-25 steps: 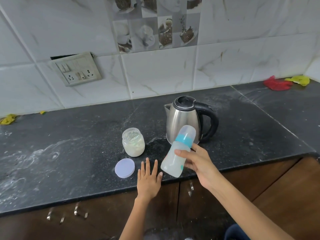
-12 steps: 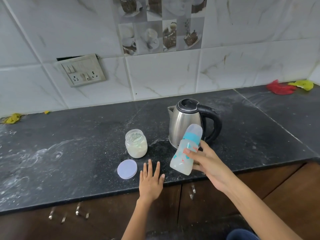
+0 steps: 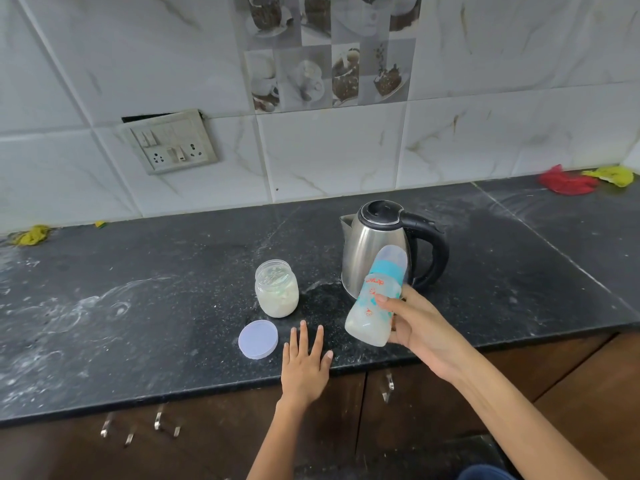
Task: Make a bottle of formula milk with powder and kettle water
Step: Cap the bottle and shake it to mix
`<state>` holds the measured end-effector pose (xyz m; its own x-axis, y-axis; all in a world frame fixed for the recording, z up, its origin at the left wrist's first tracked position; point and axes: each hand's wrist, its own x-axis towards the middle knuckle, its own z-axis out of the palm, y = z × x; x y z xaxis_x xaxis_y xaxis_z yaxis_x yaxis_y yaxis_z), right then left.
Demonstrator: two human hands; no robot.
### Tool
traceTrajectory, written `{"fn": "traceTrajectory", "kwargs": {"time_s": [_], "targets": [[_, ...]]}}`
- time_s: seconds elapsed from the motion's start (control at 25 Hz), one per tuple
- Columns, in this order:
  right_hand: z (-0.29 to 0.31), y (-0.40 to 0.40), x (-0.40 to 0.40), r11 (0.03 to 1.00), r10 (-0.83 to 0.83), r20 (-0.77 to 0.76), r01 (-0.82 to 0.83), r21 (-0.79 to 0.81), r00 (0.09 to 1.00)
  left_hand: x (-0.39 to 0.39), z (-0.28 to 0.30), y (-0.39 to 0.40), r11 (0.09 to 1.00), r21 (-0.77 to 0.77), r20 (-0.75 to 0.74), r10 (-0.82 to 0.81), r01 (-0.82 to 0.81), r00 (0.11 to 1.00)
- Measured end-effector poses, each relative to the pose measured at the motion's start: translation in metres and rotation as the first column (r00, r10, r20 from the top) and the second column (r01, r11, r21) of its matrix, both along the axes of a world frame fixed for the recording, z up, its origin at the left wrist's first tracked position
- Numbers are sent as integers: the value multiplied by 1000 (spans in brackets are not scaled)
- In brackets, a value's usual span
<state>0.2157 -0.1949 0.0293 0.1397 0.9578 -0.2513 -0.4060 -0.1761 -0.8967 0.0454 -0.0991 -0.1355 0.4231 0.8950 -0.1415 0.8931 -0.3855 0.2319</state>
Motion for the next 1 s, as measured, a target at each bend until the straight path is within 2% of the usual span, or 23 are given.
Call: {"fn": "traceTrajectory", "kwargs": {"time_s": [0.08,0.16,0.2,0.32,0.36,0.48,0.64,0.68,0.76,0.8,0.92,0.96,1.0], "targets": [[4,3,3,991,-67,-5,67,112,998,-1,0,0,1000,-1,-5,-1,1,1000],[1,7,2,962,-153,-140,180,206,978,0,0,1,1000,-2,-8,-5,5,1000],[-2,7,-2,958,-143,-166,179,226,976,0,1,1,1000,-5,-3,-3,3,1000],[-9,2,-16,979,16,5,-16,204,1000,-1,2,0,1000,-23,14,-7,7,1000],[-9,3,-14,979,11,15,-13,201,1000,-2,2,0,1000,-21,13,-8,9,1000],[-4,12,0,962,-141,-107,162,222,984,0,1,2,1000,-7,-8,-7,7,1000],[-11,6,-11,984,10,37,-16,178,999,-1,1,0,1000,-11,-6,-9,9,1000],[-13,7,-9,981,-22,16,19,194,1000,-1,1,1,1000,-14,1,-6,6,1000],[-12,11,0,964,-143,-117,165,207,983,0,2,1,1000,-8,9,2,-2,1000],[-10,10,0,964,-148,-135,174,200,980,1,3,0,1000,-3,10,3,-3,1000],[-16,2,-13,982,12,40,-19,187,999,0,4,-1,999,-32,-1,-6,6,1000],[-17,4,-12,979,4,30,-10,202,1000,0,4,-1,1000,-28,2,-3,3,1000],[-17,9,-6,973,-69,-50,79,217,996,0,4,-1,1000,-20,5,3,-2,1000]]}}
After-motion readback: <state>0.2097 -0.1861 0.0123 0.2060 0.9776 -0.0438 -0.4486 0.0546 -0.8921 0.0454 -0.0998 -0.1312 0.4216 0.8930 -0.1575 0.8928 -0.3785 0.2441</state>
